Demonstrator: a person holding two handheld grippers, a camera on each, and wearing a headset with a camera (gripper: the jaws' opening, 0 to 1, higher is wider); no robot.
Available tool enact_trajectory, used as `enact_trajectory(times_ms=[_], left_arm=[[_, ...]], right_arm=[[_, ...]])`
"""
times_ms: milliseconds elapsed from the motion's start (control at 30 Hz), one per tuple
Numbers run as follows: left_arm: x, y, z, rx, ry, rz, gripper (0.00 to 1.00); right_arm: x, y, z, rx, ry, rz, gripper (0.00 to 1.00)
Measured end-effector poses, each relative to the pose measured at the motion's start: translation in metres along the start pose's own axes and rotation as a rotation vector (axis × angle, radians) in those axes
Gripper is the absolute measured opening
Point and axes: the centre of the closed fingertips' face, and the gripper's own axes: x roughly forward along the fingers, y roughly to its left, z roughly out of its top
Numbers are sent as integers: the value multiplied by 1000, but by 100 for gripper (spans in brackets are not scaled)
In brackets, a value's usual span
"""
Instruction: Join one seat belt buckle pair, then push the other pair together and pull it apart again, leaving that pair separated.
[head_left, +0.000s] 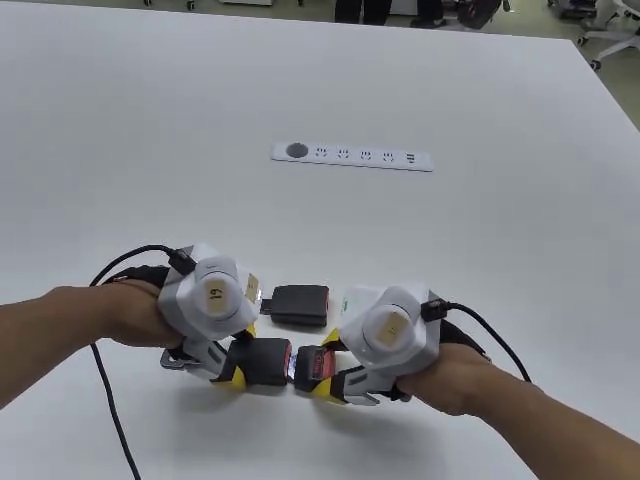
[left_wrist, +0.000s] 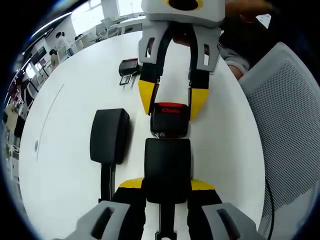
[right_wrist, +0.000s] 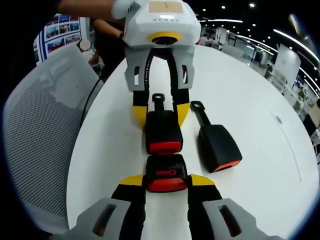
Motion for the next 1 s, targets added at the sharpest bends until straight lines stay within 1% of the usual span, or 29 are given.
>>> enact_trajectory(times_ms=[33,167,233,333,400,467,533,600,633,767,867,900,1000], left_arm=[[0,-1,1,-1,0,1,32],[-1,-1,1,11,6,-6,32],[0,0,-1,15,1,-9,32],[0,-1,-1,9,-9,-6,32],[0,-1,0,3,1,-5,32],[1,0,-1,-2,11,-3,32],[1,1,-2,-8,2,-2,32],[1,2,-4,-13,-22,-1,32],[2,2,-5,-12,-24,0,32],[2,0,-2,15,-19,-6,32],[4,3,-6,18,-22,-10,32],[5,3,-6,19,-24,-10,32],[5,3,-6,24,-21,-10,33]], right_arm=[[-2,-1,1,0,-5,-8,27],[-7,2,1,-13,-2,2,27],[-5,1,0,-5,-4,12,27],[-3,-1,-1,3,-7,12,27],[-2,-1,-1,-3,0,4,27],[-2,-2,-1,13,-1,-4,27],[-2,-2,-1,24,-14,-7,27],[-2,-4,-2,26,-29,-1,27],[-2,-3,-2,22,-32,0,27],[-3,-1,-1,0,-34,4,28],[-4,-1,-1,-3,-33,4,28],[-5,1,-3,-32,-27,7,28],[-4,-2,-3,-21,-30,10,29]])
